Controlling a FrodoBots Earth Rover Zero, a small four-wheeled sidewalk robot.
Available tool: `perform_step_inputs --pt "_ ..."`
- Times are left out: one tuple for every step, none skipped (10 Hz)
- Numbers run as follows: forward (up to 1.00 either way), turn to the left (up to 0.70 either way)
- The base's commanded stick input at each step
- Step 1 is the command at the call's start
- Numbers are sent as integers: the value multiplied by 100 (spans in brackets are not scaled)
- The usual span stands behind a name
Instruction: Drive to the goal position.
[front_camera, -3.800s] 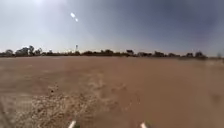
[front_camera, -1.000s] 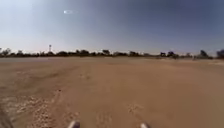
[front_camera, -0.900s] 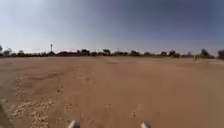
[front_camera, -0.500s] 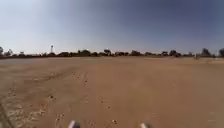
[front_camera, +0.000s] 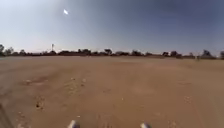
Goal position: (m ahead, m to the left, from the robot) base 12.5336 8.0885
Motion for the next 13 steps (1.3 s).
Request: perform_step_inputs --pt "70 0" --pt "70 0" --pt "70 0" --pt "70 0" --pt "70 0" --pt "70 0" --pt "70 0" --pt "70 0" --pt "70 0" --pt "70 0" --pt "70 0" --pt "70 0" --pt "70 0"
